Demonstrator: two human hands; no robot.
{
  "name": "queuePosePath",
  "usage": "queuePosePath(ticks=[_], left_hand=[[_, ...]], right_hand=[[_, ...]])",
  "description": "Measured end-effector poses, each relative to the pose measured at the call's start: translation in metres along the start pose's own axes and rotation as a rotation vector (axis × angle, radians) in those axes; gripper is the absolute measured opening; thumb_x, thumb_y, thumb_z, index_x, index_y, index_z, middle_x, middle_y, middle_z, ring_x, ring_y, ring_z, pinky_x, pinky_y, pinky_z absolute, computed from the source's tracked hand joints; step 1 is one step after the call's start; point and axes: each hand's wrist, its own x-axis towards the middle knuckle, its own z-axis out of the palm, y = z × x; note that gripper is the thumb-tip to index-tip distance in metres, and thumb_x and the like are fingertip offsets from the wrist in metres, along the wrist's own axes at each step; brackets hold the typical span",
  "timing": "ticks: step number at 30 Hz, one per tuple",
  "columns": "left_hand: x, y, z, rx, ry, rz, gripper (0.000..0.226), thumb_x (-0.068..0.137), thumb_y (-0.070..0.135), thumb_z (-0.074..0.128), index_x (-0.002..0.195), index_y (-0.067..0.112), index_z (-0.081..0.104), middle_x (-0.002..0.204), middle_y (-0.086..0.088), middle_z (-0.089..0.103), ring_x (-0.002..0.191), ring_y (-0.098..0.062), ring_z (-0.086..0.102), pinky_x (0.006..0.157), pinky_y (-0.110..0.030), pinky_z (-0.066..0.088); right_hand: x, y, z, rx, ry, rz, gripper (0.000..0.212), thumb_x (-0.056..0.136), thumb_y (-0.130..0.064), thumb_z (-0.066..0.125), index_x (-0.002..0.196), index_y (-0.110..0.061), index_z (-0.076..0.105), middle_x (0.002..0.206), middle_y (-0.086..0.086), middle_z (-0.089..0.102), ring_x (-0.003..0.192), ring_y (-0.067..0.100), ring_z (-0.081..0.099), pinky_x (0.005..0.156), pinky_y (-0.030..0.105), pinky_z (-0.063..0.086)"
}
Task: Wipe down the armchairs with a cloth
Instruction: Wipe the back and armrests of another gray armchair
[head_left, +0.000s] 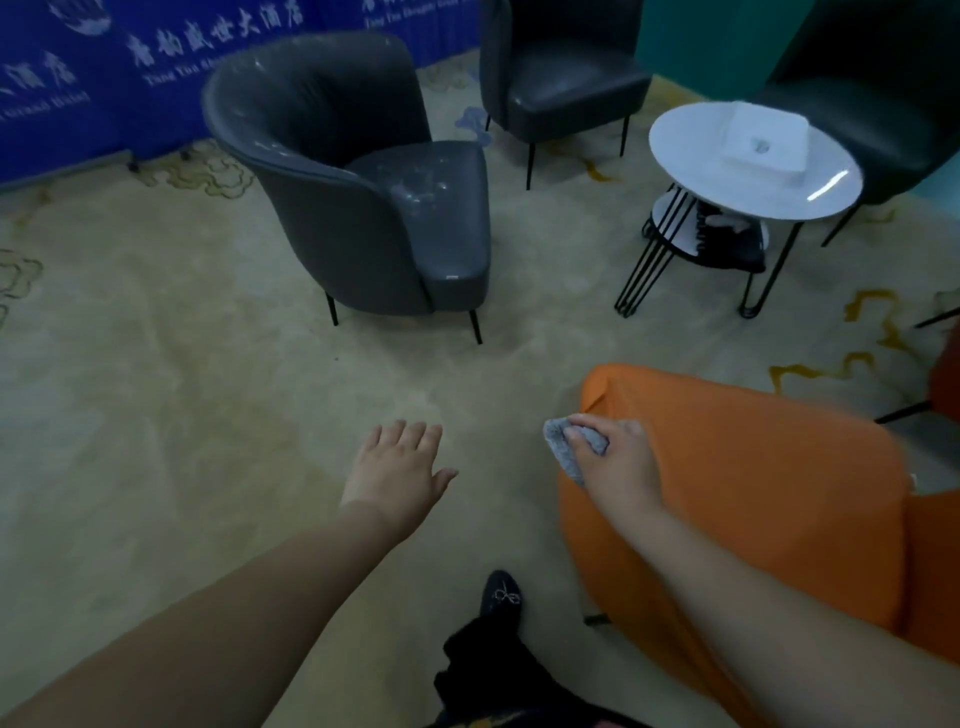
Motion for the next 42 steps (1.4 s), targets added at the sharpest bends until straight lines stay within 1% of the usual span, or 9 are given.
queuePosePath(ticks=[3,13,21,29,32,34,37,39,42], left_hand=[[0.04,-0.008,-0.012,0.011,0.008,-0.002,0.067,0.096,0.059,0.024,0.151,0.02,0.021,0.154,-0.001,0.031,0.143,-0.024,0.022,0.116,-0.041,0.014],[0.151,-0.026,-0.052,0.0,0.009,0.025,0.066,0.096,0.058,0.027,0.151,0.022,0.021,0.153,0.001,0.032,0.143,-0.024,0.021,0.115,-0.041,0.013],[0.277,-0.063,-0.075,-0.025,-0.019,0.103,0.069,0.097,0.058,0.027,0.153,0.022,0.013,0.16,0.001,0.016,0.147,-0.021,0.008,0.118,-0.04,0.003],[0.416,-0.103,-0.13,-0.092,0.086,0.092,0.067,0.095,0.056,0.035,0.151,0.022,0.022,0.157,0.002,0.027,0.146,-0.02,0.016,0.118,-0.042,0.007],[0.459,-0.11,-0.144,-0.077,0.077,0.11,0.067,0.096,0.057,0.033,0.152,0.022,0.02,0.157,0.001,0.027,0.146,-0.021,0.016,0.118,-0.042,0.007],[0.485,-0.11,-0.15,-0.091,0.071,0.101,0.068,0.096,0.057,0.033,0.152,0.021,0.02,0.157,0.001,0.027,0.146,-0.021,0.016,0.118,-0.042,0.007],[0.525,-0.106,-0.157,-0.127,0.077,0.082,0.067,0.096,0.057,0.032,0.151,0.022,0.021,0.156,0.001,0.028,0.145,-0.021,0.017,0.118,-0.042,0.007],[0.554,-0.101,-0.165,-0.155,0.101,0.073,0.064,0.096,0.055,0.033,0.15,0.021,0.025,0.154,0.0,0.032,0.144,-0.021,0.023,0.117,-0.041,0.012],[0.6,-0.087,-0.184,-0.399,0.099,0.049,0.058,0.097,0.049,0.043,0.147,0.022,0.035,0.148,0.0,0.042,0.137,-0.021,0.036,0.112,-0.036,0.027]], right_hand=[[0.048,-0.007,0.01,0.032,0.016,0.015,0.019,0.088,-0.023,0.066,0.105,-0.018,0.07,0.109,0.006,0.045,0.09,0.015,0.052,0.073,0.007,0.028],[0.164,-0.038,0.021,0.036,-0.01,-0.006,0.025,0.081,-0.016,0.071,0.107,-0.017,0.071,0.103,0.006,0.048,0.084,0.01,0.049,0.077,0.004,0.029],[0.269,-0.067,0.038,0.002,0.031,0.046,0.03,0.08,-0.013,0.07,0.11,-0.015,0.071,0.103,0.007,0.052,0.082,0.012,0.052,0.076,0.01,0.034],[0.395,-0.113,0.031,0.02,0.131,0.061,0.034,0.079,-0.018,0.072,0.112,-0.017,0.069,0.11,0.009,0.057,0.097,0.019,0.059,0.08,0.011,0.034],[0.43,-0.121,0.029,0.066,0.162,0.119,0.054,0.078,-0.023,0.075,0.129,-0.021,0.056,0.123,0.008,0.053,0.111,0.021,0.054,0.09,0.021,0.039],[0.453,-0.124,0.028,0.093,0.171,0.131,0.066,0.076,-0.026,0.076,0.135,-0.025,0.047,0.126,0.008,0.053,0.114,0.022,0.052,0.094,0.03,0.043],[0.496,-0.125,0.025,0.124,0.159,0.101,0.07,0.074,-0.028,0.078,0.136,-0.027,0.044,0.124,0.006,0.055,0.113,0.02,0.053,0.089,0.029,0.044],[0.528,-0.125,0.023,0.146,0.125,0.076,0.07,0.073,-0.028,0.079,0.134,-0.028,0.044,0.121,0.004,0.054,0.111,0.018,0.053,0.089,0.03,0.045],[0.576,-0.127,0.02,0.226,0.01,0.044,0.072,0.072,-0.027,0.08,0.133,-0.034,0.042,0.12,-0.003,0.05,0.111,0.015,0.053,0.09,0.037,0.052]])
